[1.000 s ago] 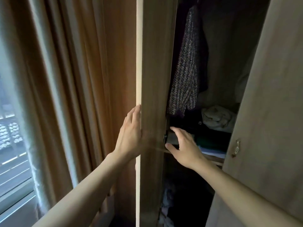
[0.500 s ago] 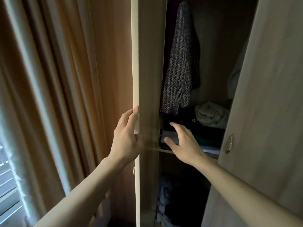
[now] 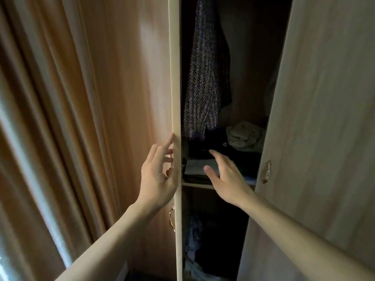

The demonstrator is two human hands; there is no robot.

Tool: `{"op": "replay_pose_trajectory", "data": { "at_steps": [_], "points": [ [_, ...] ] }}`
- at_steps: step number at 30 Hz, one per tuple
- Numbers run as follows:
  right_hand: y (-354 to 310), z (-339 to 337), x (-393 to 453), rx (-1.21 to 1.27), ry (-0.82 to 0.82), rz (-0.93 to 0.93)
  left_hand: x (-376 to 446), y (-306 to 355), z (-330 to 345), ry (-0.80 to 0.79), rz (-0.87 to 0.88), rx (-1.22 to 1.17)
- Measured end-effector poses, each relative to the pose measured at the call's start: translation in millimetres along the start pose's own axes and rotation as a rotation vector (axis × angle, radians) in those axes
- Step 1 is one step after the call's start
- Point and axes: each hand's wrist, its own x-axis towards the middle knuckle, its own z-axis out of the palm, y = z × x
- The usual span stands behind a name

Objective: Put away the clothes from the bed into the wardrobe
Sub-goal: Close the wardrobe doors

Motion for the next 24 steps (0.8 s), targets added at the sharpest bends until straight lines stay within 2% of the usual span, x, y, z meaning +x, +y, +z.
{"op": "replay_pose_trajectory", "data": {
  "at_steps": [10, 16, 24],
  "points": [
    [37, -35, -8, -0.151, 0.027, -0.058, 10, 20, 66, -0.114, -0.053, -0.122],
    [66, -56, -11, -0.063, 0.041, -0.039, 19, 22, 113, -0.148, -0.054, -0.159],
    [101, -74, -11, -0.004, 0.011, -0.044, 31, 31, 171, -0.217, -0.069, -0.016]
  ]
}}
